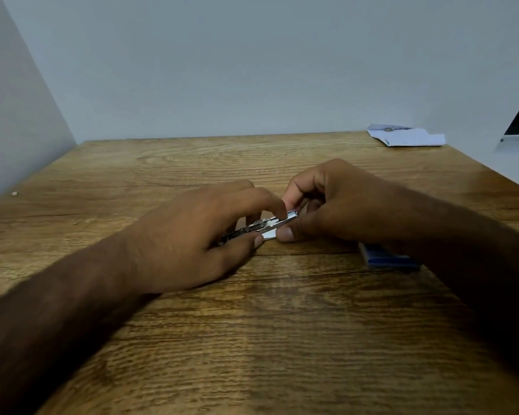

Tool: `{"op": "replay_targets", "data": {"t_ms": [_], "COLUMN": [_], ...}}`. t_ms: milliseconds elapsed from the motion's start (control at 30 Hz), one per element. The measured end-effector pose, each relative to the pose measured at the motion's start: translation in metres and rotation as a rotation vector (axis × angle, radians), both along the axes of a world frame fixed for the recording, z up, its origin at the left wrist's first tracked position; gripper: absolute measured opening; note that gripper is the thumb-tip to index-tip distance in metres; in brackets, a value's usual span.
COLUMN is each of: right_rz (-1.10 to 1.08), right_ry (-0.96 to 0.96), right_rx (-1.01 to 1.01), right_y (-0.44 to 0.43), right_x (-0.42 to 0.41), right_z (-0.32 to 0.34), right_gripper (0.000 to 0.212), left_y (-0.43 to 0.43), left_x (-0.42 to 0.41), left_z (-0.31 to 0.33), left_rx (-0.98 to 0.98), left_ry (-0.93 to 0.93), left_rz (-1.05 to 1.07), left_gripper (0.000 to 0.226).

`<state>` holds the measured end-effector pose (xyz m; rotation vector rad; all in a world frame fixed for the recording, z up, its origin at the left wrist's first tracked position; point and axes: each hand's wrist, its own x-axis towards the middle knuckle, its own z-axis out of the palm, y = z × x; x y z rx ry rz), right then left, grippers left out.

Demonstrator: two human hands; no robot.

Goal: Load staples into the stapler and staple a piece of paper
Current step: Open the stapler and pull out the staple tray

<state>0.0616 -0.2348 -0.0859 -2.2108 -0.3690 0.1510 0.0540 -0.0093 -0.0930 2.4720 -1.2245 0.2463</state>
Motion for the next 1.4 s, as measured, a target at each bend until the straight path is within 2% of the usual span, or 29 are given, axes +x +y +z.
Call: {"op": "replay_targets", "data": {"t_ms": [200,467,733,800,900,967,1067,1400], "right_rz": [-0.012,-0.01,-0.01,-0.011,-0.029,-0.043,-0.047,-0.027], "right_ry": [-0.029,-0.047,-0.041,-0.06,-0.121,-0.152,-0.176,-0.231], "right_rx": [-0.031,-0.032,-0.045,-0.036,-0.04,-0.045,-0.056,-0.062], "right_y": [0.004,0.008,0.008,0.008,0.007,0.007,0.007,0.01], "right_x": [-0.002,-0.006,-0.005,-0.005,-0.003,-0.003,-0.004,-0.01], "right_z": [-0.001,0.001,0.001,0.0,-0.002,-0.001,0.001,0.006], "right_gripper": [0.019,0.019,0.018,0.017,0.017,0.019,0.019,0.018], "left_y": [-0.002,-0.001,0.003,0.003,0.001,0.0,0.002,0.016], "left_x": [0.001,-0.001,0.002,0.002,0.004,0.005,0.006,0.016], "left_z": [0.0,0.007,0.006,0.004,0.0,0.0,0.004,0.008], "left_rx": [-0.018,-0.038,-0.172,-0.186,-0.104,-0.072,-0.085,-0.11], "left_ry": [0.078,0.064,0.05,0.09,0.176,0.262,0.38,0.546], "left_rz": [0.015,0.023,0.091,0.141,0.211,0.238,0.224,0.162], "left_gripper": [0.027,0.015,0.019,0.015,0.01,0.017,0.03,0.025]}}
